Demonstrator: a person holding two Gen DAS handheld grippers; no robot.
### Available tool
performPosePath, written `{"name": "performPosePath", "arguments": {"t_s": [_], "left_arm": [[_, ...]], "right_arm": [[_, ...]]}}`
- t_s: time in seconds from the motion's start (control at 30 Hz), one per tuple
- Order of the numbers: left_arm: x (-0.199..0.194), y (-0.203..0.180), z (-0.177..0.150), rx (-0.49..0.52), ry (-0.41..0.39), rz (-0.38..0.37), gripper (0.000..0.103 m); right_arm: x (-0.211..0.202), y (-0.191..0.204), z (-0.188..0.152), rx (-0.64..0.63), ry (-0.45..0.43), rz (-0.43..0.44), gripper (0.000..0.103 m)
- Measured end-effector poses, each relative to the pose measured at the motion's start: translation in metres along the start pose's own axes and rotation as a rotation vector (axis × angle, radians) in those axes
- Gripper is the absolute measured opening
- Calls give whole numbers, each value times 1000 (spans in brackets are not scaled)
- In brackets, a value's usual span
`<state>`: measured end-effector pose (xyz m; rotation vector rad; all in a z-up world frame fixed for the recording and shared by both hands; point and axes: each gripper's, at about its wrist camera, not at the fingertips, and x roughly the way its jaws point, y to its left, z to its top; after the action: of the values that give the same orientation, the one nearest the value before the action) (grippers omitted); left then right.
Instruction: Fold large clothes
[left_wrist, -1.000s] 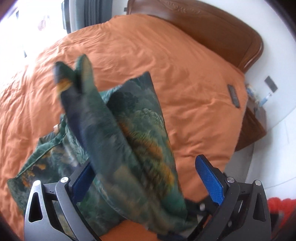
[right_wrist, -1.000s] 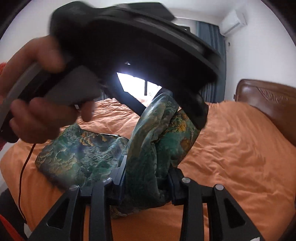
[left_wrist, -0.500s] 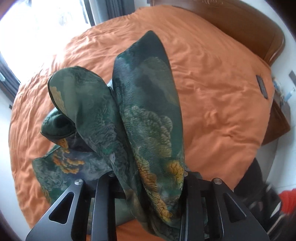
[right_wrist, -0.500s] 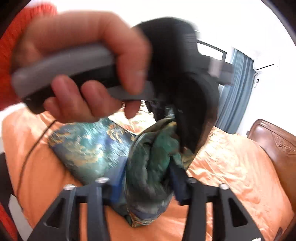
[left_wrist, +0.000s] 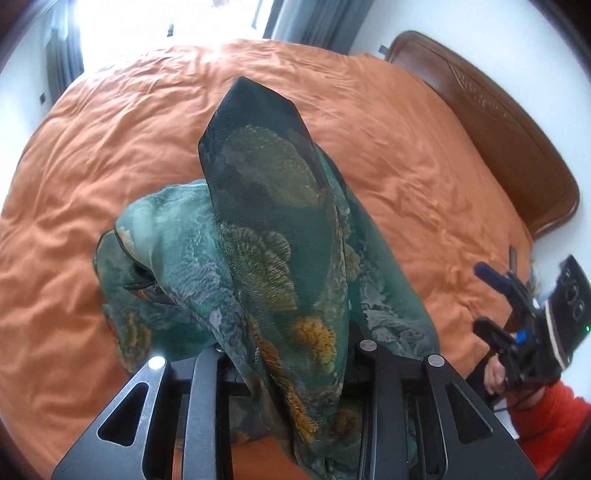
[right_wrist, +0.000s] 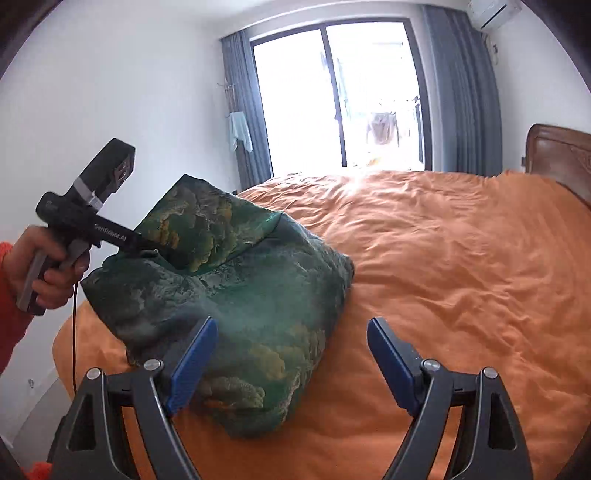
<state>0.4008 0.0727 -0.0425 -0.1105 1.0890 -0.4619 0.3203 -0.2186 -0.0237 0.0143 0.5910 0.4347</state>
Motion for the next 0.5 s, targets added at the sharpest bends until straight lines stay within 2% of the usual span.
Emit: {"name": "performPosePath", "arguments": {"t_s": [0.1, 0.27, 0.37, 0.5], "left_arm": [[5, 26, -9, -27, -11, 3, 31], [24, 80, -27, -136, -2, -18, 33], [39, 103, -45, -192, 5, -39, 37], [59, 124, -64, -236, 6, -73, 41]], "right_arm": [[46, 17, 5, -18, 72, 58, 85], [107, 49, -8, -113, 145, 143, 85], [137, 66, -25, -136, 205, 151, 86], [171, 77, -50, -197, 302, 119, 87]]}}
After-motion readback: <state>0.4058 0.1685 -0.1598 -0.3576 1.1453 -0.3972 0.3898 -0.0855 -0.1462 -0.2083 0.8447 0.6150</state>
